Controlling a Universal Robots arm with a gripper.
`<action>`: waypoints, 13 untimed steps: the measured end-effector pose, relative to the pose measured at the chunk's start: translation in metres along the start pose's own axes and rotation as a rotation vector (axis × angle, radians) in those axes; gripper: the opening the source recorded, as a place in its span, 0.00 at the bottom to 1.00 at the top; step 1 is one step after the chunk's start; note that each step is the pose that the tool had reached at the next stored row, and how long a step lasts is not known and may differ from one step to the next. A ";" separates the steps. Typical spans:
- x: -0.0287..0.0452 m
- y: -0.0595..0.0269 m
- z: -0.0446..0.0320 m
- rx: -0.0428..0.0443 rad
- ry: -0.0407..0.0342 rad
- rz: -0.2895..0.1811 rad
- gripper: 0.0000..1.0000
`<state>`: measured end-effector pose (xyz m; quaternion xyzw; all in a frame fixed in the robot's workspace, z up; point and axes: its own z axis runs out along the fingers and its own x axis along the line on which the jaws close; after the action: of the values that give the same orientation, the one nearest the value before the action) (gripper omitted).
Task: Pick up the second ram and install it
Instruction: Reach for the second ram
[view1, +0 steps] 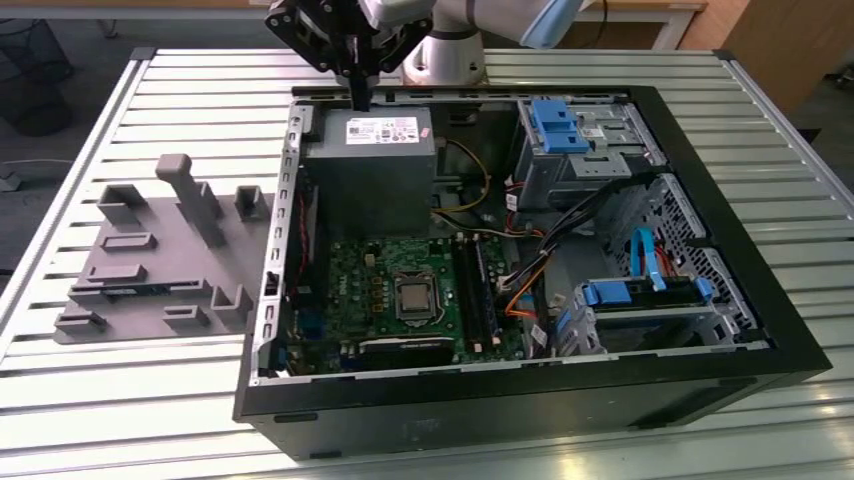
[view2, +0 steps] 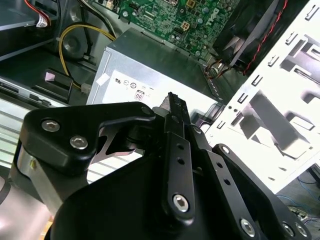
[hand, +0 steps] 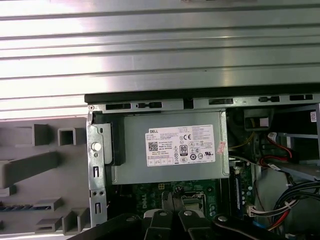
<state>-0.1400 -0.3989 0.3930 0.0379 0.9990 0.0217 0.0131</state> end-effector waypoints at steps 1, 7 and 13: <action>0.0003 0.0000 0.0000 0.0000 0.0000 0.000 0.11; 0.0024 -0.0002 0.0000 0.0000 0.0000 0.000 0.11; 0.0043 -0.0003 0.0000 0.0000 0.0000 0.000 0.11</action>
<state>-0.1444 -0.3989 0.3930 0.0379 0.9990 0.0217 0.0131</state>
